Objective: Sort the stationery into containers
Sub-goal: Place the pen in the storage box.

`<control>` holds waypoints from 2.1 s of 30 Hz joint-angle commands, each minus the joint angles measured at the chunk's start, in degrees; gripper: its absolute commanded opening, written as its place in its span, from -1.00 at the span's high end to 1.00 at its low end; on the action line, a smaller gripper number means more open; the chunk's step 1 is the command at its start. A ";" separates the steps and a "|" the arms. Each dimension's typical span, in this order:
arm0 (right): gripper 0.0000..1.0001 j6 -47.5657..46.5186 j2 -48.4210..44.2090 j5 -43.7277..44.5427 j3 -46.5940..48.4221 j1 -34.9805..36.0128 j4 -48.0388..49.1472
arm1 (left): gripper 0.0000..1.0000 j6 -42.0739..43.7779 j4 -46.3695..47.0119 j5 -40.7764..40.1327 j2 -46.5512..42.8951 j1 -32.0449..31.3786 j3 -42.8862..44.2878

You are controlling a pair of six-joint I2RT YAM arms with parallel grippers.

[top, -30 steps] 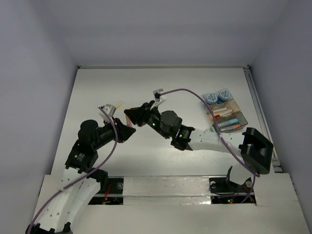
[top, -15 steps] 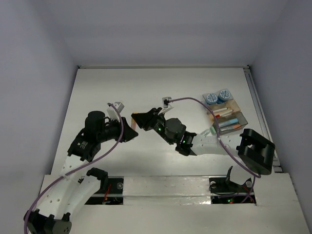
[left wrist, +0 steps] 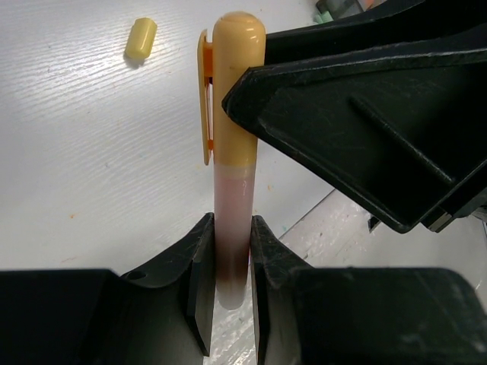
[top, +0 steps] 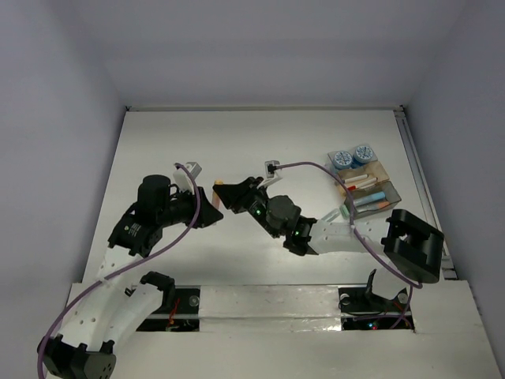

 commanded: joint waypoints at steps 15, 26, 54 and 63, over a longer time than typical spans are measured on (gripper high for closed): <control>1.00 -4.71 -4.23 -9.15 10.20 -8.83 -22.98 | -0.03 0.23 20.70 -3.30 -7.65 2.33 -2.85; 1.00 -1.28 -12.47 -1.96 4.19 -32.82 -33.00 | -0.98 0.42 22.53 4.70 -15.03 2.33 -7.41; 0.96 -0.14 -29.55 16.70 -14.20 -66.32 -53.14 | -0.98 0.16 21.84 -4.26 -22.77 -12.00 -9.01; 0.62 0.92 -25.59 12.04 -14.38 -66.32 -50.76 | -0.98 0.07 21.40 -5.58 -23.04 -13.05 -8.83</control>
